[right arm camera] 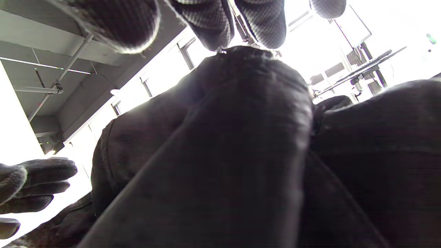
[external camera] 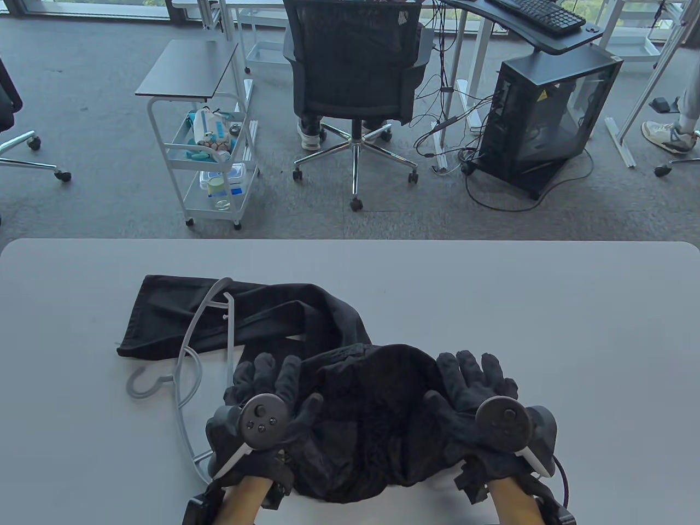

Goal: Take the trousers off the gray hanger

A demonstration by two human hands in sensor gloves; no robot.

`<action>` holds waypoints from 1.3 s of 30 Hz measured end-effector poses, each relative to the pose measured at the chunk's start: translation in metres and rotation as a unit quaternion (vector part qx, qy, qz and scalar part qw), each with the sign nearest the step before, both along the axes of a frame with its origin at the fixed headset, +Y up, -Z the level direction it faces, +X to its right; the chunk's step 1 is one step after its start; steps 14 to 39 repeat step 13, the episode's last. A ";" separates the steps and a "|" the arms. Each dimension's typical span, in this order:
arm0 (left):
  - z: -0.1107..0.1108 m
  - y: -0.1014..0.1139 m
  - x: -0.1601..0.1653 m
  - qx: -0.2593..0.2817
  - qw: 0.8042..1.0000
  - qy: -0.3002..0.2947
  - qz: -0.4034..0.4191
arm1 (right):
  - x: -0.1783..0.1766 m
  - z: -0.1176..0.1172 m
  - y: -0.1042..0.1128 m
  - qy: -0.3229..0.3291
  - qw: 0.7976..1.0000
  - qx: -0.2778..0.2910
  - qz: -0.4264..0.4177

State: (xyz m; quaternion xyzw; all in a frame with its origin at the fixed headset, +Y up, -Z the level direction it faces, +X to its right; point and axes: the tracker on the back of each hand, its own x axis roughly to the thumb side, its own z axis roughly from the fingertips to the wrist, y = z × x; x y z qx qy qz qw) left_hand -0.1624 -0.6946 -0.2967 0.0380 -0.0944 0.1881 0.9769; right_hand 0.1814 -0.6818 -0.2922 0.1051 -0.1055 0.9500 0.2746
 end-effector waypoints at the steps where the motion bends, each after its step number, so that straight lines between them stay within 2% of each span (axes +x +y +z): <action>1: 0.000 -0.001 0.000 -0.001 1.000 0.001 -0.002 | 0.000 0.000 0.000 0.000 1.000 0.000 0.001; 39: -0.003 -0.002 -0.010 -0.007 1.000 0.014 0.019 | -0.001 -0.002 -0.002 -0.007 1.000 -0.003 0.007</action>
